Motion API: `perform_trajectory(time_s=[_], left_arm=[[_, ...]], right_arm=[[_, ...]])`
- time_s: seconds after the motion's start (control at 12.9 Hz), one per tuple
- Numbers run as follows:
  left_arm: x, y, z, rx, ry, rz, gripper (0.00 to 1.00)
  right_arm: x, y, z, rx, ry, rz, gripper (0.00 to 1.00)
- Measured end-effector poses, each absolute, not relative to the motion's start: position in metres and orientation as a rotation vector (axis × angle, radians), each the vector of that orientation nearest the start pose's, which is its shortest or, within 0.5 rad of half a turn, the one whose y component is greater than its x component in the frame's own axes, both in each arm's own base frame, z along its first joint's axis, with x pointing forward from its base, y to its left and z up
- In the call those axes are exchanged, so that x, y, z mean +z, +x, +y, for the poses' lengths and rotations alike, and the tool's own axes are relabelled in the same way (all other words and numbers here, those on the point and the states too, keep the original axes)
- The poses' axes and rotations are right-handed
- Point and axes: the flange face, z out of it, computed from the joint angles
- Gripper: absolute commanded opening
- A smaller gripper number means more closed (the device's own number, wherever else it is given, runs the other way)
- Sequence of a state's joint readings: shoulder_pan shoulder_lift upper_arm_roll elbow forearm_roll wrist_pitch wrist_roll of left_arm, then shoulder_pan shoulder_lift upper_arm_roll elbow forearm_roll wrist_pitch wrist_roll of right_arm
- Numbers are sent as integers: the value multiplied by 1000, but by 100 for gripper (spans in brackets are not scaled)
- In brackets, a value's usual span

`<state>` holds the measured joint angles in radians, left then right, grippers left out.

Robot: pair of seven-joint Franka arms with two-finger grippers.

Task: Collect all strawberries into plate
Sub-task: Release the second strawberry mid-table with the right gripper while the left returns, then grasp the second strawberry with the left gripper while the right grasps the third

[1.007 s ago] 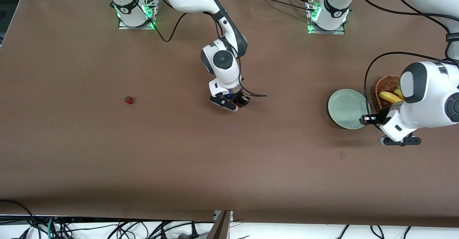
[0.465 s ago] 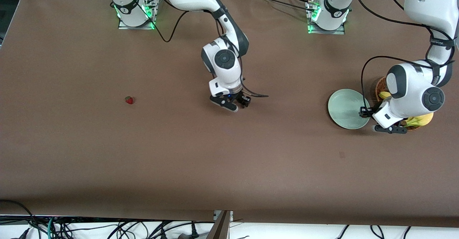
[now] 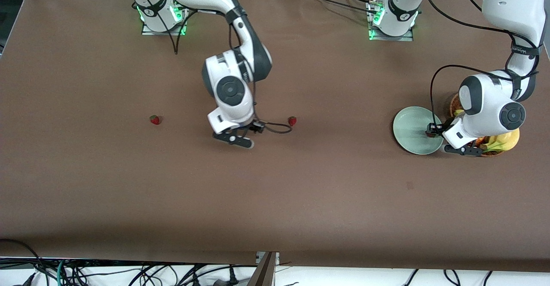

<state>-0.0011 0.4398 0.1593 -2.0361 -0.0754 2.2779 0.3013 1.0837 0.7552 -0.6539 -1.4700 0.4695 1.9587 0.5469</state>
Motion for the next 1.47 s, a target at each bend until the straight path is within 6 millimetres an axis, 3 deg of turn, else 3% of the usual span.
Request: perform_trajectory(time_s=[0.23,0.39,0.62,0.77,0.93,1.16,1.32,1.47], left_arm=[[266,591,73,242,-3163,155,100],[309,602,38,186,-3184,101,100],[340,602,-55,138,-3215,-32,100],[346,592,-128,149,-3229,-134,100],[353,577,-193,144,-3213,-223,100],[354,550,-281,108,-3170,-320,100],[339,535,-330,60,-3168,-359,100],[305,513,-377,23,-3161,-368,100]], right_arm=[[306,604,316,196,-3235,135,74],[315,612,260,227,-3241,12,74],[307,610,171,252,-3232,-139,74],[284,600,125,213,-3230,-191,74],[257,584,102,198,-3206,-175,74],[230,563,82,211,-3175,-163,74],[218,553,72,228,-3167,-178,74],[212,547,66,223,-3169,-175,74]])
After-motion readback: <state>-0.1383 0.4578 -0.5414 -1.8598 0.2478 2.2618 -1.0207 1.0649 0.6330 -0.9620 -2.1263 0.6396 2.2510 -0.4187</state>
